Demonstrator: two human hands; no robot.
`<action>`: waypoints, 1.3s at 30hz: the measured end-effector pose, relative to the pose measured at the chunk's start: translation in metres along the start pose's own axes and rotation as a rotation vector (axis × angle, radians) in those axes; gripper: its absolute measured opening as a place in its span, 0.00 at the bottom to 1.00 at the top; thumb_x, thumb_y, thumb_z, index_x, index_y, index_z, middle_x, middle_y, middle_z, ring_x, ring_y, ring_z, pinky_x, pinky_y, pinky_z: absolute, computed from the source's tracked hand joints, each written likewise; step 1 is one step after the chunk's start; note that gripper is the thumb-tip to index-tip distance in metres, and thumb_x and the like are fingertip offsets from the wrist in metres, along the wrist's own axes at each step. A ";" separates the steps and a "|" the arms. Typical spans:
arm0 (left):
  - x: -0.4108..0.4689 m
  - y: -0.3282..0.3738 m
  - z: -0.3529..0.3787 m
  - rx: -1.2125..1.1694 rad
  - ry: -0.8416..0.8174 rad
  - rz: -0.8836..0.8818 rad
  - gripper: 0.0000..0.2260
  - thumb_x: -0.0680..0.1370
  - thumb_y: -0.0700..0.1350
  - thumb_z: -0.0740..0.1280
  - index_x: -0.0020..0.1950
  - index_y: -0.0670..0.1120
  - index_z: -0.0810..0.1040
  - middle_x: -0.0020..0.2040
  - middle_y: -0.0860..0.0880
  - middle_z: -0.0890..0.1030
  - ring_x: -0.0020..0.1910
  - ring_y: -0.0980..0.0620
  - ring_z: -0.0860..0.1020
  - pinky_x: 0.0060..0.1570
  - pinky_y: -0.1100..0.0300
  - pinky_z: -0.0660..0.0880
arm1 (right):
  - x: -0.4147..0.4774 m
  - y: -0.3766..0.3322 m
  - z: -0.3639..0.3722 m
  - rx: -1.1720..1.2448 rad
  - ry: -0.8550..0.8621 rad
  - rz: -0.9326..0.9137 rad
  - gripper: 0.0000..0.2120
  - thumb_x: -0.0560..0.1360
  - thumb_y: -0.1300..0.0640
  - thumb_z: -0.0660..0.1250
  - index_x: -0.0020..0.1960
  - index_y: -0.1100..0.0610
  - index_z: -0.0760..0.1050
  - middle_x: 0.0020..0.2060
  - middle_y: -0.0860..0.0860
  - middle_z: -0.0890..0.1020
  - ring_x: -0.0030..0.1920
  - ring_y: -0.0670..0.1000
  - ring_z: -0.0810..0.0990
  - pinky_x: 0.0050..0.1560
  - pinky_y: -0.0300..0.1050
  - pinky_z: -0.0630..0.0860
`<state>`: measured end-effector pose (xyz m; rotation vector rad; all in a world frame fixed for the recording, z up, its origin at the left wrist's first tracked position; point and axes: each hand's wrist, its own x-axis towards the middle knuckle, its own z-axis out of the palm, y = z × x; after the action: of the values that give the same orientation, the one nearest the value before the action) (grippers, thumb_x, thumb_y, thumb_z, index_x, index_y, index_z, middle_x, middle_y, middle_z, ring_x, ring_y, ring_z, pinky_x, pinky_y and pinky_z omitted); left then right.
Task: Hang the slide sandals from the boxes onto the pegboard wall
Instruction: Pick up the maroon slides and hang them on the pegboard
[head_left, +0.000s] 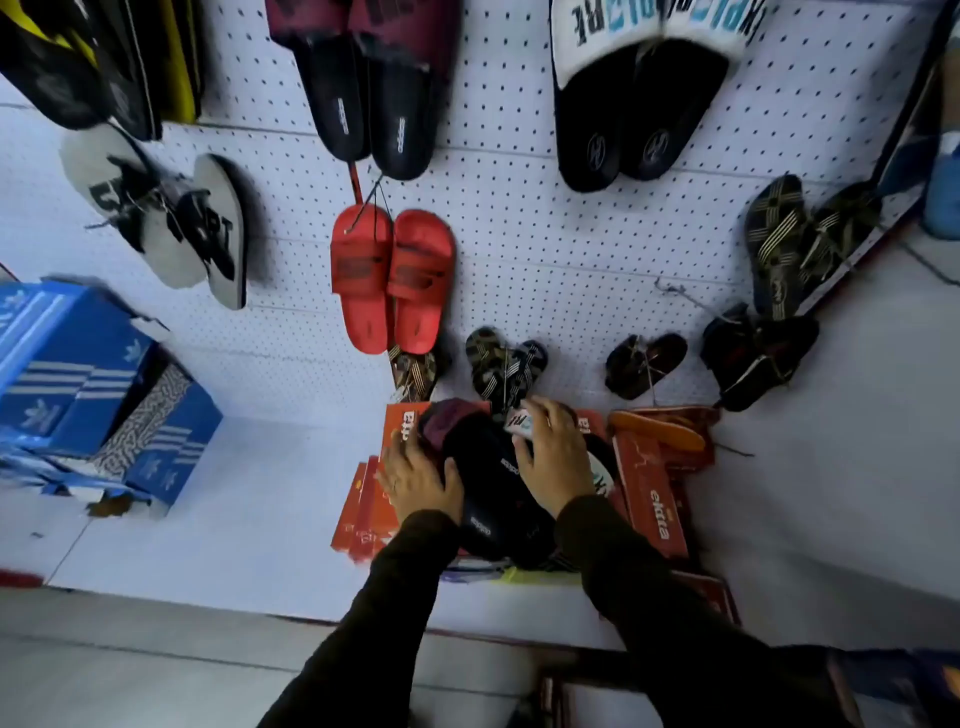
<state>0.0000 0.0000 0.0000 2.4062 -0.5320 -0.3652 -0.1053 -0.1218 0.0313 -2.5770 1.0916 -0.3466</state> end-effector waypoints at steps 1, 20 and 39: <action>-0.003 -0.007 0.007 -0.054 -0.064 -0.193 0.34 0.76 0.49 0.64 0.77 0.41 0.55 0.78 0.40 0.56 0.78 0.40 0.54 0.76 0.45 0.49 | 0.002 0.003 0.006 0.007 -0.090 0.033 0.24 0.80 0.52 0.59 0.75 0.57 0.66 0.73 0.54 0.69 0.74 0.56 0.67 0.73 0.51 0.67; -0.024 -0.079 0.014 -1.016 -0.433 -0.923 0.20 0.75 0.34 0.68 0.66 0.44 0.73 0.53 0.40 0.80 0.44 0.41 0.80 0.41 0.45 0.81 | 0.013 0.021 0.050 0.719 -0.690 0.788 0.21 0.72 0.71 0.67 0.64 0.62 0.76 0.64 0.61 0.79 0.64 0.62 0.78 0.50 0.53 0.82; 0.033 0.001 -0.141 -1.127 -0.152 -0.115 0.25 0.75 0.35 0.69 0.71 0.46 0.71 0.69 0.43 0.74 0.60 0.41 0.77 0.53 0.50 0.76 | 0.039 -0.080 -0.056 1.240 -0.133 0.374 0.27 0.68 0.78 0.68 0.66 0.64 0.72 0.50 0.54 0.84 0.45 0.48 0.83 0.40 0.42 0.82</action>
<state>0.0832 0.0587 0.1033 1.3197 -0.1521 -0.6771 -0.0462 -0.1086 0.1173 -1.2649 0.8517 -0.5211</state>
